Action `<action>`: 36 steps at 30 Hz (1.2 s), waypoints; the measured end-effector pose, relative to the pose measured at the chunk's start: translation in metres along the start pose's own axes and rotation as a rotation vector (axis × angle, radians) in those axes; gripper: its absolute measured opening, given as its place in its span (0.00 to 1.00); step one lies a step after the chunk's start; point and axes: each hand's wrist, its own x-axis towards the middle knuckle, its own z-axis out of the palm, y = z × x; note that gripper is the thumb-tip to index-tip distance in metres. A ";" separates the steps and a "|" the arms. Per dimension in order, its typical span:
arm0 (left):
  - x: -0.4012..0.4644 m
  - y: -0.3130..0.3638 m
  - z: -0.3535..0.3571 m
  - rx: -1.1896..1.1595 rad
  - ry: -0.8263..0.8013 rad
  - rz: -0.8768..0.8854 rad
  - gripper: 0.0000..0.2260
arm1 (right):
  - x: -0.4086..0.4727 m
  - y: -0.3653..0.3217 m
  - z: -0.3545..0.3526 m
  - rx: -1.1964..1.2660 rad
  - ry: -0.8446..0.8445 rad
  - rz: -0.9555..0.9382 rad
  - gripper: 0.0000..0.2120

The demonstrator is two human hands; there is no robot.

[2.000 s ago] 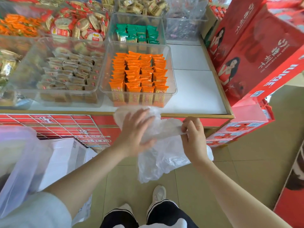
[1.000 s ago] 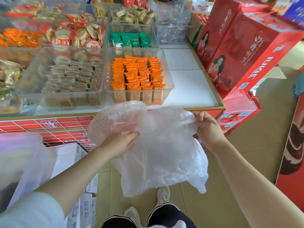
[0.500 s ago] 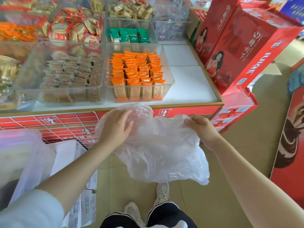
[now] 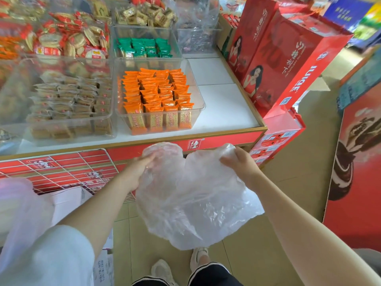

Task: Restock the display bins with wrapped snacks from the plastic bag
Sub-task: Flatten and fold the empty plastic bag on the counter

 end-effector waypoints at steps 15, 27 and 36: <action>0.015 -0.010 -0.049 -0.190 0.309 0.218 0.08 | 0.018 0.032 -0.038 0.448 0.279 0.108 0.14; -0.030 0.059 0.111 0.917 -0.111 0.990 0.34 | 0.030 -0.040 -0.031 0.301 -0.088 -0.174 0.09; 0.042 0.114 0.143 1.403 -0.133 0.626 0.07 | 0.119 -0.028 -0.132 0.417 0.528 -0.092 0.04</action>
